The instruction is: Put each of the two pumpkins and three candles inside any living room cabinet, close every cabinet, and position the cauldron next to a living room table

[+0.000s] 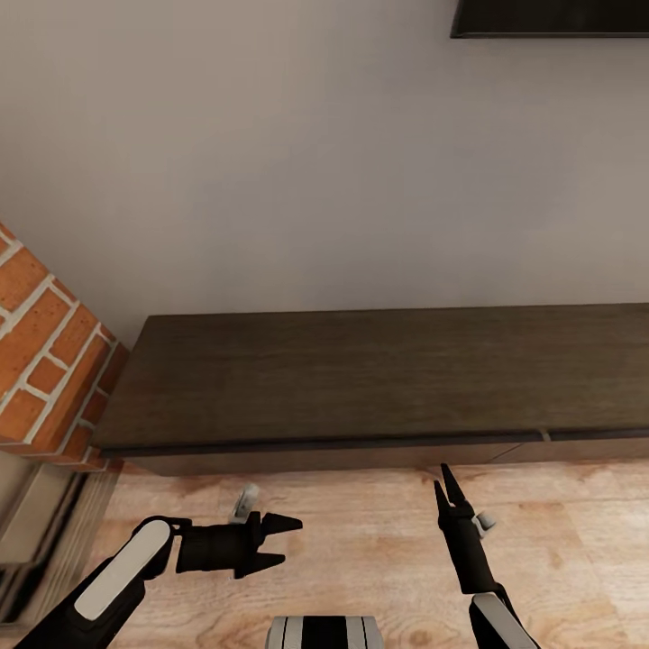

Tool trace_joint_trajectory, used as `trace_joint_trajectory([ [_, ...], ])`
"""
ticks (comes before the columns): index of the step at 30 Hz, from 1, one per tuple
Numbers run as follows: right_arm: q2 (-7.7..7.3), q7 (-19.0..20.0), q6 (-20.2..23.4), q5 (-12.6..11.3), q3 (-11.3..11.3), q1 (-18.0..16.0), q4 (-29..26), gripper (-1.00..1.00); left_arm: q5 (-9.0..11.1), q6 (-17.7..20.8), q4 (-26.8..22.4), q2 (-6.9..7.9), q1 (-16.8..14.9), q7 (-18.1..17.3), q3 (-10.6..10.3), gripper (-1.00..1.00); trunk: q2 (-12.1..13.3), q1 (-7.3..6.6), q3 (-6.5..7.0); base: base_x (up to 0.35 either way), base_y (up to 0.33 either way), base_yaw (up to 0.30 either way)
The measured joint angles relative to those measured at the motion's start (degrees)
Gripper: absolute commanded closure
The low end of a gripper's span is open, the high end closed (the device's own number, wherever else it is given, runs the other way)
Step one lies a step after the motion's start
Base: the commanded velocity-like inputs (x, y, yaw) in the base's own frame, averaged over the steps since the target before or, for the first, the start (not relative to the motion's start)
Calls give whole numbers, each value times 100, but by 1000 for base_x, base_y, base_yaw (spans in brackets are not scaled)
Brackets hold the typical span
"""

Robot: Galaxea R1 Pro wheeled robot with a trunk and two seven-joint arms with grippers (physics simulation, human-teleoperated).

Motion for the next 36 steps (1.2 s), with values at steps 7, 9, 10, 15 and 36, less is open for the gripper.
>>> trace_joint_trajectory([
  [7, 0, 0, 0, 4, 0, 1, 0, -100, 112, -1, 6, 28, 0, 2, 16, -100, 0, -2, 0, 71, 0, 0],
  [9, 0, 0, 0, 2, 0, 1, 0, -100, 117, -1, 8, 30, 0, 1, 16, -100, 0, -1, 0, 73, 0, 0],
  [10, 0, 0, 0, 1, 0, 1, 0, -100, 117, -1, 8, 32, 0, 2, 21, -100, 0, -1, 0, 37, 0, 0],
  [15, 0, 0, 0, 0, 0, 0, 0, -100, 122, -1, 9, 33, 0, 0, 17, -100, 0, 0, 0, 29, 0, 0],
  [36, 0, -2, 7, 0, 0, 0, 0, -100, 122, -1, 9, 23, 1, 2, -18, -100, 0, 0, 0, 80, 0, 0],
])
